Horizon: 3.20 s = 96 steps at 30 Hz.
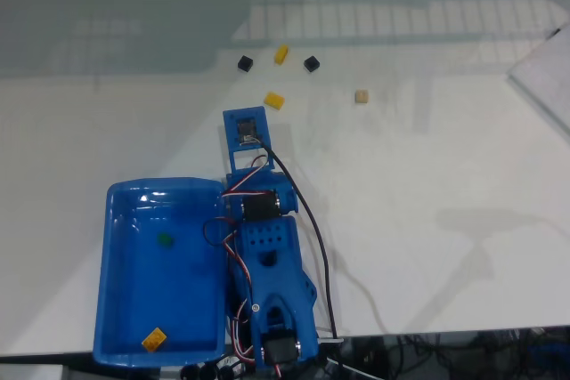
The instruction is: Pick up all the lego then put into the bin
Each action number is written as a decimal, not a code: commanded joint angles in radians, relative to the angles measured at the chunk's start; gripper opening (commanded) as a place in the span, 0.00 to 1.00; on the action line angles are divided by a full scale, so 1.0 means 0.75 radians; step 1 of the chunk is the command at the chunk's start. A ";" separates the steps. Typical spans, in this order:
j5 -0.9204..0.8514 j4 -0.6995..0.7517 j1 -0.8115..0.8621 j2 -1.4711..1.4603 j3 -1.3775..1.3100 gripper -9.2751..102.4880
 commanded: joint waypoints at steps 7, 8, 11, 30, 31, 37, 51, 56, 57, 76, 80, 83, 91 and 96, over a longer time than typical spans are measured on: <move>-0.004 0.006 0.010 0.022 0.049 0.08; 0.000 0.006 0.012 0.022 0.049 0.08; 0.000 0.006 0.022 0.022 0.049 0.08; 0.102 -0.008 0.022 0.020 0.049 0.08; 0.102 -0.012 0.022 0.020 0.049 0.08; 0.182 -0.153 0.051 -0.035 -0.006 0.12; 0.726 -0.652 0.194 -1.485 -0.982 0.32; 0.787 -0.685 0.229 -1.861 -1.284 0.31; 0.800 -0.691 0.237 -1.927 -1.334 0.31; 0.734 -0.708 0.278 -2.366 -1.606 0.28; 0.704 -0.704 0.268 -2.397 -1.614 0.28; 0.697 -0.704 0.264 -2.418 -1.628 0.28; 0.677 -0.695 0.254 -2.465 -1.659 0.25; 0.650 -0.679 0.241 -2.479 -1.659 0.24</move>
